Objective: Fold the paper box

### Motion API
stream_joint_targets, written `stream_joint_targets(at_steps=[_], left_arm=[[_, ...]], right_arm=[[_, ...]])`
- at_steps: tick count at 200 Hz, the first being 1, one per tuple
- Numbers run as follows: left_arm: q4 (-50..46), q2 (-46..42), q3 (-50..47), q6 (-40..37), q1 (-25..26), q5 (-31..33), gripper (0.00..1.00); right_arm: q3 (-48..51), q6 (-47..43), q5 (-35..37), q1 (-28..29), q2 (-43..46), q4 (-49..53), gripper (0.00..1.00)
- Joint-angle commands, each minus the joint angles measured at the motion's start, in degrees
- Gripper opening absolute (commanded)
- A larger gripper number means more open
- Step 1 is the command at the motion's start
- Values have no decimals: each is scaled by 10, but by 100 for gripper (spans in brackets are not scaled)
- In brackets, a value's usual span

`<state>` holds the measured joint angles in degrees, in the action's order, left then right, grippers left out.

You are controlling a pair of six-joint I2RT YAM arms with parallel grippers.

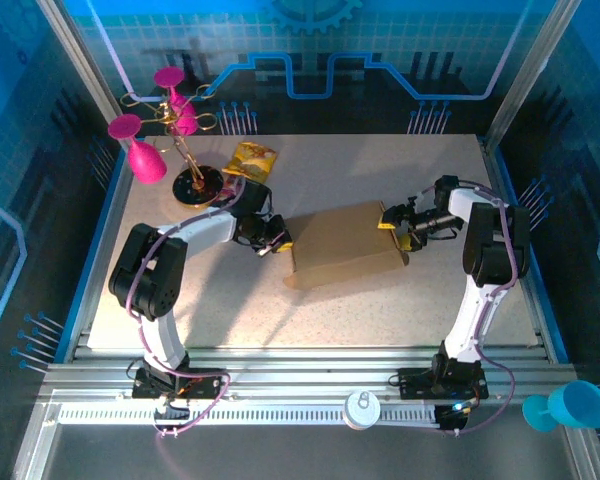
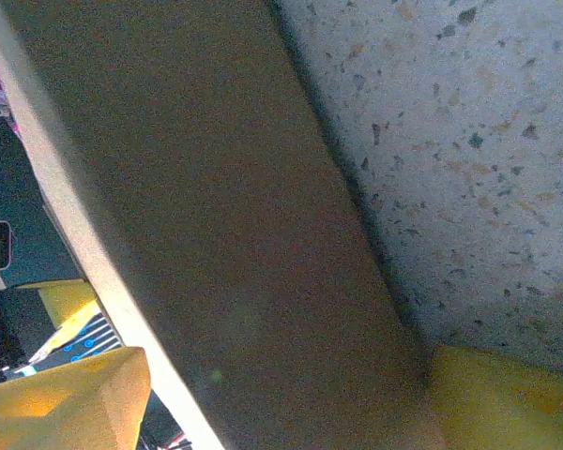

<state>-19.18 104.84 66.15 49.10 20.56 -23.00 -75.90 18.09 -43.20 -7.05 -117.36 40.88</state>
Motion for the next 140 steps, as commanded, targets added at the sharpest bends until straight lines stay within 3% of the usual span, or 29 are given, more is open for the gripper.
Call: stream_joint_targets(at_steps=[1, 45, 106, 140], left_arm=[[-25, 3, -26, -25, -19, 7, 0], [-11, -2, -47, -66, -38, -12, 0], [-46, 6, -39, -122, -47, -2, 0], [-39, 9, -43, -119, -51, -2, 0]], right_arm=[[1, -22, -38, 19, -14, 12, 79], [-2, -37, -20, 31, 6, 17, 80], [-79, -81, -75, 44, -36, 62, 86], [-91, -84, -106, 70, -48, 64, 81]])
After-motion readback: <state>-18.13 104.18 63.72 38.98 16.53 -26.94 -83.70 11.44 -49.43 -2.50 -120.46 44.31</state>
